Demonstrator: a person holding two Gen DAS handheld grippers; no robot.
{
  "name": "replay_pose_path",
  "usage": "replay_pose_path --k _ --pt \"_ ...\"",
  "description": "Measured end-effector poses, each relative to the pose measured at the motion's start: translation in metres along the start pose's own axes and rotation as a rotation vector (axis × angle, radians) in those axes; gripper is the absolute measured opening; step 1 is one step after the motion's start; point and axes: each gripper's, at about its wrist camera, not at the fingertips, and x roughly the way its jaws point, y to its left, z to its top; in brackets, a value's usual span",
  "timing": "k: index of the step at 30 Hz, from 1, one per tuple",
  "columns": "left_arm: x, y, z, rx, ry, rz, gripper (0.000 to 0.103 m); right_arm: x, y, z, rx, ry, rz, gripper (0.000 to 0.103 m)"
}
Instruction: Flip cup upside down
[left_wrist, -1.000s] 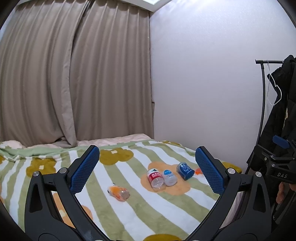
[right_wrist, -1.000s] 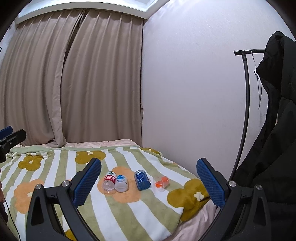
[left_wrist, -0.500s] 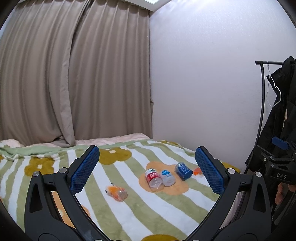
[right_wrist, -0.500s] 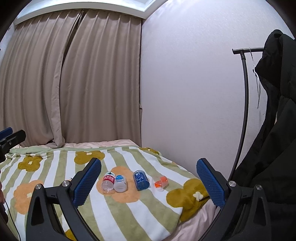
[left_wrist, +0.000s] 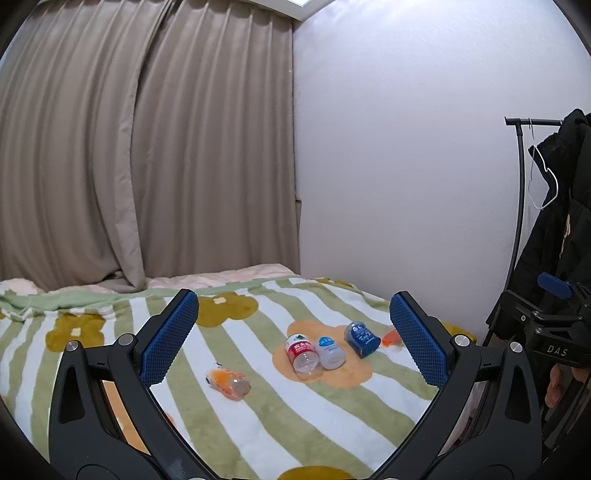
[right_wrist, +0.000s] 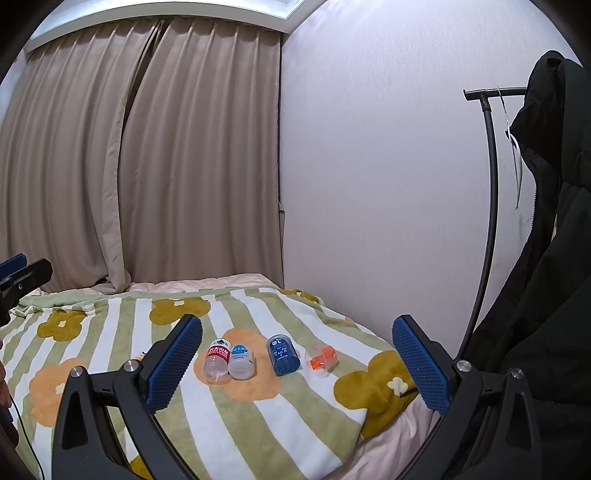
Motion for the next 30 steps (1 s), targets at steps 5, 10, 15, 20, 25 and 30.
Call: replay_pose_path --k 5,10,15,20,25,30 --pt "-0.0002 0.0001 0.0000 -0.001 -0.001 -0.001 0.103 0.0015 -0.0012 0.0008 0.002 0.001 -0.001 0.103" --pt "0.0004 -0.0006 -0.0001 -0.001 0.003 -0.004 0.103 0.0007 -0.0003 0.0009 0.002 0.001 -0.002 0.103" --pt "-0.0007 0.0002 0.0000 -0.008 0.009 -0.013 0.103 0.0017 0.0008 0.0000 0.003 0.007 -0.006 0.103" --pt "-0.0016 -0.0008 0.0008 -0.007 0.008 -0.008 0.103 0.0020 -0.0003 -0.0001 0.006 0.009 -0.006 0.103" --pt "-0.0015 0.0000 0.0004 -0.006 0.009 -0.007 0.103 0.0016 0.0007 -0.0004 0.006 0.012 -0.006 0.103" --pt "-0.0015 -0.0002 0.0002 -0.008 0.009 -0.008 0.103 0.0010 -0.0019 -0.0010 0.009 0.012 -0.006 0.103"
